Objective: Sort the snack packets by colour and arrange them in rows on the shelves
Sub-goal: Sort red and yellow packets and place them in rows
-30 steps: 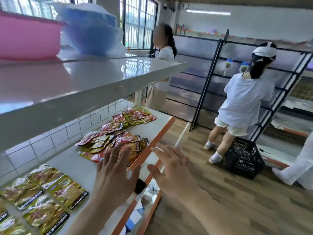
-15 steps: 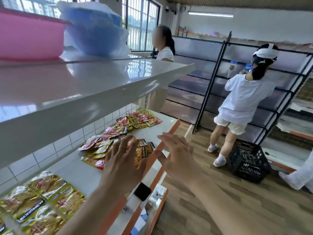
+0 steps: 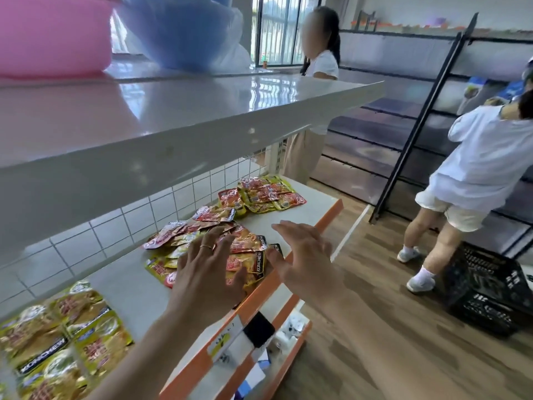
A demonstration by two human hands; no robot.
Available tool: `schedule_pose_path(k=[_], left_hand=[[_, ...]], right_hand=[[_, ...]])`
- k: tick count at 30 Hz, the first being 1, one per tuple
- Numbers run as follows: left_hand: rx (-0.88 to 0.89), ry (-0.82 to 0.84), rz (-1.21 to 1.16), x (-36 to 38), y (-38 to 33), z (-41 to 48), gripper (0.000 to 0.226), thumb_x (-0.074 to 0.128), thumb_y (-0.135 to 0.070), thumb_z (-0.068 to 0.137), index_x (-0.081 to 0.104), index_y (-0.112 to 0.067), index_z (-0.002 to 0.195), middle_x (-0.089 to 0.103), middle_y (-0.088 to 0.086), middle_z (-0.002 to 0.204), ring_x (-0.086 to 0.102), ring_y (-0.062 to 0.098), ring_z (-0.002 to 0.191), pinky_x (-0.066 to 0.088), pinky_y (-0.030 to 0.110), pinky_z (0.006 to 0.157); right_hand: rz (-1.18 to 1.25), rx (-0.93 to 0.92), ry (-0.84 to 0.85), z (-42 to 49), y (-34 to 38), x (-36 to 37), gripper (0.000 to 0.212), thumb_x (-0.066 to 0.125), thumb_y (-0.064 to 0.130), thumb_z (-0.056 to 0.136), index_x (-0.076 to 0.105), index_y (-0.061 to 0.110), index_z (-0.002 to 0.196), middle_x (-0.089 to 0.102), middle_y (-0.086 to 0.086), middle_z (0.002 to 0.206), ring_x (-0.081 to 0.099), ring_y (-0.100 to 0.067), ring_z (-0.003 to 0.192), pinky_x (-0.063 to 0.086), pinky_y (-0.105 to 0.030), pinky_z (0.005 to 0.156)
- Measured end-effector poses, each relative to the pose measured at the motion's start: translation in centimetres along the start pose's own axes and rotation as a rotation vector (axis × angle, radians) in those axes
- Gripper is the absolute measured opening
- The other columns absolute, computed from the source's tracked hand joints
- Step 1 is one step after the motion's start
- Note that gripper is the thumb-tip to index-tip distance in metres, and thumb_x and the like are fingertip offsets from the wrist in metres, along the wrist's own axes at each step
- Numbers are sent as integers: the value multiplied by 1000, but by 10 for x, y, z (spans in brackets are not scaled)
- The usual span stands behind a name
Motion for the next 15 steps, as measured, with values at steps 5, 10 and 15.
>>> schedule_pose_path(k=[5,10,15], left_hand=[[-65,9,0,26,-7,43,70,50,-57,95,24,-31,155,14,-4,164,12,22,150,21,45,119],[-89,-5,23,44,-25,83,65,46,-54,97,24,-31,154,13,-5,165,10,20,151,17,43,121],[-139,-2,46,70,-28,113,65,48,-51,98,26,-28,155,15,-4,165,11,20,151,19,44,120]], right_hand=[[-10,-98,48,51,-28,8,52,55,44,96,44,28,145,42,9,150,23,-11,141,16,-43,111],[-7,-158,43,97,-61,6,52,56,45,95,47,27,143,47,8,147,29,-14,139,19,-38,105],[-17,-171,130,133,-103,23,52,55,47,96,46,29,144,48,8,147,31,-14,139,21,-41,107]])
Point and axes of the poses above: each hand's wrist, its own z-axis towards the middle knuckle, its own x-axis out of the palm, y = z × x, the point moved 10 cm from there along z, towards the middle knuckle
